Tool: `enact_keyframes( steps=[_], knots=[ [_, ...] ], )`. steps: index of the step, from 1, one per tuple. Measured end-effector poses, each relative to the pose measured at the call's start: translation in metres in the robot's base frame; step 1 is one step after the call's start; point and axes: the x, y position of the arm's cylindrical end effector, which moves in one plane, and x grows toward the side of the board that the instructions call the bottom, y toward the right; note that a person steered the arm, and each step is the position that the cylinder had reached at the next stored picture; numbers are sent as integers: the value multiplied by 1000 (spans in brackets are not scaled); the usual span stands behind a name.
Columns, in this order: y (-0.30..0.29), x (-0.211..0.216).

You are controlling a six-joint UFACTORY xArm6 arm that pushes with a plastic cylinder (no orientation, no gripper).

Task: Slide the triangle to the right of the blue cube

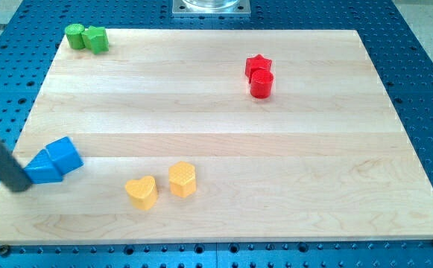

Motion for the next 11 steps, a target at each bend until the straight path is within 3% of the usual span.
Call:
enact_keyframes(
  steps=[1,2,3,4,5,7,8,9,10,11],
  knots=[
    [81,-57],
    [72,-54],
    [-10,-18],
    [30,24],
    [116,15],
    [68,-1],
    [166,-31],
    [163,-29],
    [222,-40],
    [245,-74]
  ],
)
